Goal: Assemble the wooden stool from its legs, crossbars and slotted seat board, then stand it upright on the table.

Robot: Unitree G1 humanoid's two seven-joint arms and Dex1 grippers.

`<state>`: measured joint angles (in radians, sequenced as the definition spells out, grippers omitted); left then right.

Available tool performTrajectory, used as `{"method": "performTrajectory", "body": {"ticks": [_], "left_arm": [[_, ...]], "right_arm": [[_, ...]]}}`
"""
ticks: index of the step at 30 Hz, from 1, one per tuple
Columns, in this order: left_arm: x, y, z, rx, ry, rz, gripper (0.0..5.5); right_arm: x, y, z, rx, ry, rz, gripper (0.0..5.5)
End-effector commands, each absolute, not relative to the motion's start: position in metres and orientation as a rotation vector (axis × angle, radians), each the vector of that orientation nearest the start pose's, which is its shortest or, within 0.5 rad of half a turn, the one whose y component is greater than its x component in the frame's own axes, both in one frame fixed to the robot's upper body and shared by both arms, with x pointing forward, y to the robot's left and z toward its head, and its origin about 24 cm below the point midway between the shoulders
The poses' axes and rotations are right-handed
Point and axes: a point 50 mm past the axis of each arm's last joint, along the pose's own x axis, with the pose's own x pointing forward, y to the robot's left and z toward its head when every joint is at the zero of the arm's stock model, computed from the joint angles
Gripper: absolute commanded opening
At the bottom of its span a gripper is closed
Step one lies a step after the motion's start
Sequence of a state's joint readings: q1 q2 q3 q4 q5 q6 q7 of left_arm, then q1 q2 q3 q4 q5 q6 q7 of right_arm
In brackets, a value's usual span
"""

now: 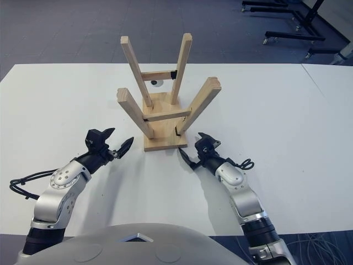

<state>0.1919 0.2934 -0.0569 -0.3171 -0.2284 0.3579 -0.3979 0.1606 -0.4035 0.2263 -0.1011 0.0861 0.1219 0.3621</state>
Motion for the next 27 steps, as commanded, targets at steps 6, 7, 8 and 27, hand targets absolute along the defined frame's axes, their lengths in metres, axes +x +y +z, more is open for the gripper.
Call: {"method": "performTrajectory", "body": {"ticks": [6, 7, 8, 27], "left_arm": [[0.231, 0.189, 0.029, -0.023, 0.171, -0.203, 4.21], [0.233, 0.191, 0.027, -0.023, 0.162, -0.179, 4.21], [0.234, 0.194, 0.025, -0.030, 0.156, -0.158, 4.21], [0.258, 0.176, 0.010, -0.122, 0.150, -0.178, 4.21]], "right_arm": [[0.185, -0.156, 0.090, -0.202, -0.200, 0.605, 4.98], [0.183, -0.155, 0.101, -0.201, -0.267, 0.610, 4.98], [0.184, -0.154, 0.111, -0.209, -0.330, 0.609, 4.98], [0.219, -0.124, 0.199, -0.805, -0.803, 0.427, 4.98]]}}
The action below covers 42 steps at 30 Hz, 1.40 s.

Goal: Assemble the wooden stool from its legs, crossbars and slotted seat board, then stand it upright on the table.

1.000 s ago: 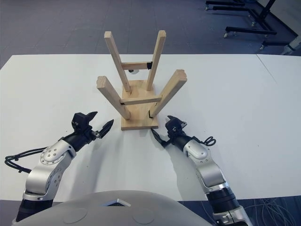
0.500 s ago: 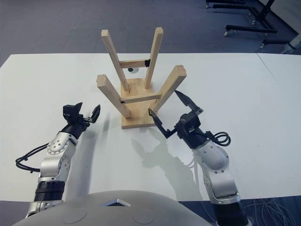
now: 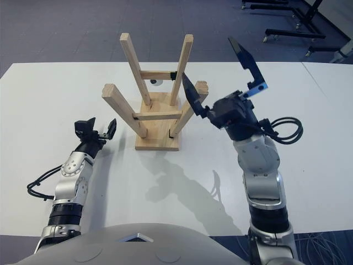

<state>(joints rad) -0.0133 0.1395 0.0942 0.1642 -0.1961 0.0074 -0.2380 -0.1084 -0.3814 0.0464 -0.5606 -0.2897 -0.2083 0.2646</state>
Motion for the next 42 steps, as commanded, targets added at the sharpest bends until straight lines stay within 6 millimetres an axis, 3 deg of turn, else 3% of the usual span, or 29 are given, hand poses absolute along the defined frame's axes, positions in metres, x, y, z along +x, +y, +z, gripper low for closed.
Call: {"method": "performTrajectory", "body": {"ticks": [1, 6, 8, 15, 20, 24, 28, 31, 36, 42], "left_arm": [[0.260, 0.167, 0.007, -0.142, 0.168, -0.221, 4.21], [0.260, 0.126, -0.007, -0.164, 0.290, -0.436, 4.21], [0.262, 0.121, -0.007, -0.164, 0.303, -0.459, 4.21], [0.270, 0.139, -0.002, -0.151, 0.285, -0.402, 4.21], [0.268, 0.140, -0.002, -0.157, 0.277, -0.390, 4.21], [0.268, 0.138, -0.002, -0.160, 0.275, -0.393, 4.21], [0.271, 0.137, 0.001, -0.165, 0.264, -0.394, 4.21], [0.270, 0.137, 0.001, -0.166, 0.260, -0.397, 4.21], [0.268, 0.137, -0.001, -0.171, 0.261, -0.387, 4.21], [0.267, 0.141, -0.003, -0.182, 0.257, -0.365, 4.21]], "right_arm": [[0.219, -0.120, 0.199, -0.812, -0.805, 0.449, 4.98], [0.221, -0.112, 0.198, -0.821, -0.818, 0.495, 4.98], [0.222, -0.112, 0.200, -0.837, -0.825, 0.498, 4.98], [0.228, -0.124, 0.195, -1.055, -0.811, 0.445, 4.98], [0.235, -0.131, 0.190, -1.173, -0.777, 0.393, 4.98], [0.237, -0.128, 0.174, -1.204, -0.718, 0.418, 4.98], [0.239, -0.121, 0.139, -1.257, -0.602, 0.533, 4.98], [0.239, -0.118, 0.127, -1.240, -0.538, 0.569, 4.98], [0.238, -0.111, 0.134, -1.191, -0.569, 0.580, 4.98], [0.243, -0.122, 0.174, -1.199, -0.730, 0.455, 4.98]]}}
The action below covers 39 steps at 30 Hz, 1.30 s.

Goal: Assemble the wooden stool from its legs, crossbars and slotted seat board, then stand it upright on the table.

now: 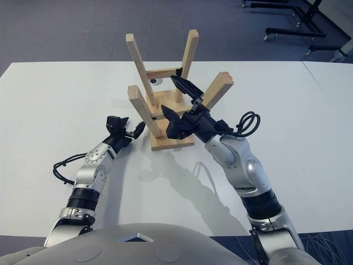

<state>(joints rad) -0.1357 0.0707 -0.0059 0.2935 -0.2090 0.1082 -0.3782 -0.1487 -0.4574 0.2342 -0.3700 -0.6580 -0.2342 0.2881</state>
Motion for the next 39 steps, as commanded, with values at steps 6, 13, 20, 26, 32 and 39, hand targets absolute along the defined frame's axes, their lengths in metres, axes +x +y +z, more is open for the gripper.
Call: {"method": "performTrajectory", "body": {"ticks": [6, 13, 20, 26, 32, 39], "left_arm": [[0.270, 0.140, -0.001, -0.188, 0.245, -0.365, 4.21], [0.272, 0.139, 0.000, -0.191, 0.238, -0.373, 4.21], [0.269, 0.141, -0.003, -0.197, 0.243, -0.361, 4.21], [0.268, 0.143, -0.003, -0.201, 0.239, -0.350, 4.21], [0.266, 0.143, -0.004, -0.196, 0.238, -0.348, 4.21], [0.259, 0.147, -0.006, -0.200, 0.241, -0.315, 4.21]], "right_arm": [[0.254, -0.132, 0.178, -1.262, -0.728, 0.424, 4.98], [0.257, -0.125, 0.131, -1.290, -0.588, 0.566, 4.98], [0.253, -0.124, 0.163, -1.174, -0.727, 0.470, 4.98], [0.260, -0.161, 0.232, -0.776, -0.864, 0.155, 4.98], [0.289, -0.221, 0.237, -0.103, -0.529, -0.012, 4.98], [0.282, -0.219, 0.226, 0.464, -0.258, 0.252, 4.98]]}}
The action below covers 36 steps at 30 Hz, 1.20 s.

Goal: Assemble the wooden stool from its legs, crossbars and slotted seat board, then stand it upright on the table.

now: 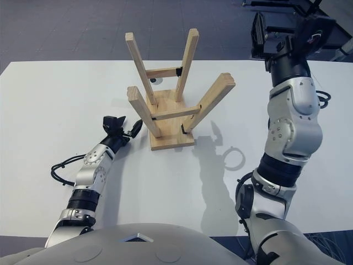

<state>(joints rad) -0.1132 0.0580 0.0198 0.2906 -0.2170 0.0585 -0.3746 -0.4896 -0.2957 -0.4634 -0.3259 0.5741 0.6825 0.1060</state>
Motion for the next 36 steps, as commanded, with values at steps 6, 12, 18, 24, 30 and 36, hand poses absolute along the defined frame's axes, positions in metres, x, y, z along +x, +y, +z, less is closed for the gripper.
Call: {"method": "performTrajectory", "body": {"ticks": [6, 12, 18, 24, 30, 36], "left_arm": [[0.263, 0.144, -0.006, -0.198, 0.228, -0.305, 4.21], [0.273, 0.162, 0.089, -0.275, -0.120, -0.357, 4.21], [0.247, 0.173, 0.165, -0.379, -0.293, -0.495, 4.21], [0.238, 0.168, 0.156, -0.333, -0.189, -0.465, 4.21], [0.229, 0.151, 0.184, -0.405, -0.281, -0.583, 4.21], [0.225, 0.146, 0.202, -0.446, -0.316, -0.658, 4.21]], "right_arm": [[0.281, -0.209, 0.241, 0.567, -0.213, 0.380, 4.98], [0.280, -0.227, 0.194, 0.616, -0.075, 0.284, 4.98], [0.270, -0.240, 0.169, 0.795, -0.082, 0.192, 4.98], [0.270, -0.241, 0.168, 0.774, -0.076, 0.106, 4.98], [0.265, -0.216, 0.186, 0.774, -0.092, 0.270, 4.98], [0.259, -0.204, 0.192, 0.747, -0.078, 0.365, 4.98]]}}
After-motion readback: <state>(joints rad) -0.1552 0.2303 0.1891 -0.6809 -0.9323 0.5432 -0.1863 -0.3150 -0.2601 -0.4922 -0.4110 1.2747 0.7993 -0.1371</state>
